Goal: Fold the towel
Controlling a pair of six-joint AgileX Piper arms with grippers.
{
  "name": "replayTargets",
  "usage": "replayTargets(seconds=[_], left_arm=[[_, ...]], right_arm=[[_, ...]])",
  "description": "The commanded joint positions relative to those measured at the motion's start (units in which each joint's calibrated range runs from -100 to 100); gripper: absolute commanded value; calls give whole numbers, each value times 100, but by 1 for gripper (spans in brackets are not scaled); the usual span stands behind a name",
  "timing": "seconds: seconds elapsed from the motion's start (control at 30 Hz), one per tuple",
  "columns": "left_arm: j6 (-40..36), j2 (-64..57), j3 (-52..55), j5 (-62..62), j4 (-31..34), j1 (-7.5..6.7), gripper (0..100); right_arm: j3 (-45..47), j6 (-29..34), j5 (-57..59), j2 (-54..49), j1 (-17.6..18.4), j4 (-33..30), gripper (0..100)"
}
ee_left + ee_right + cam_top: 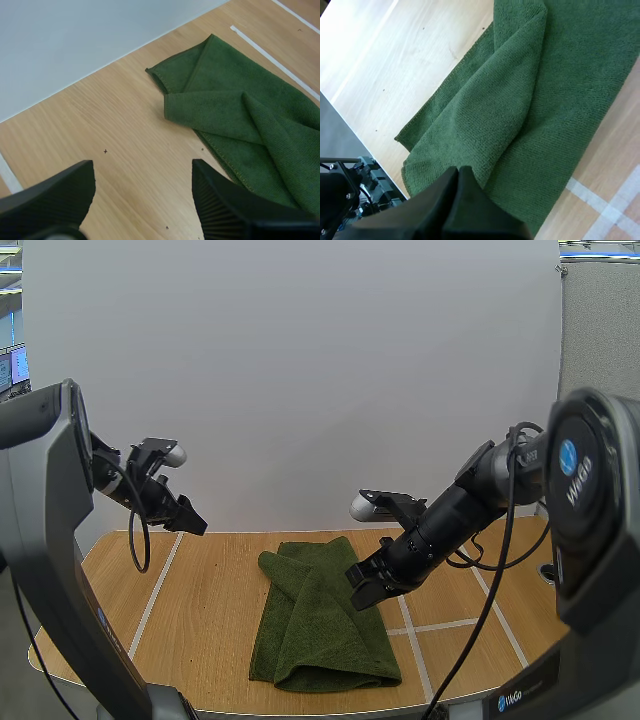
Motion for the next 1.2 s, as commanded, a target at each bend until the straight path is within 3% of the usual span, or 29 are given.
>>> replayTargets(seconds=[0.0,0.13,0.3,0.77,1.03,1.17], left_arm=[[1,652,-586,56,144,-235,90],[1,972,-792,56,386,-369,90],[1,1390,-973,56,516,-636,90],[303,2011,-1291,-512,528,-1220,90],[294,2508,-1717,-968,458,-1424,90],[294,2713,-1981,-1017,373,-1440,90]], right_arm=[[242,240,110,-549,87,-296,0],[480,343,110,-639,244,-306,0],[693,461,110,-639,459,-306,0],[693,562,110,-639,483,-306,0],[693,562,110,-639,483,-295,0],[693,562,110,-639,483,-241,0]])
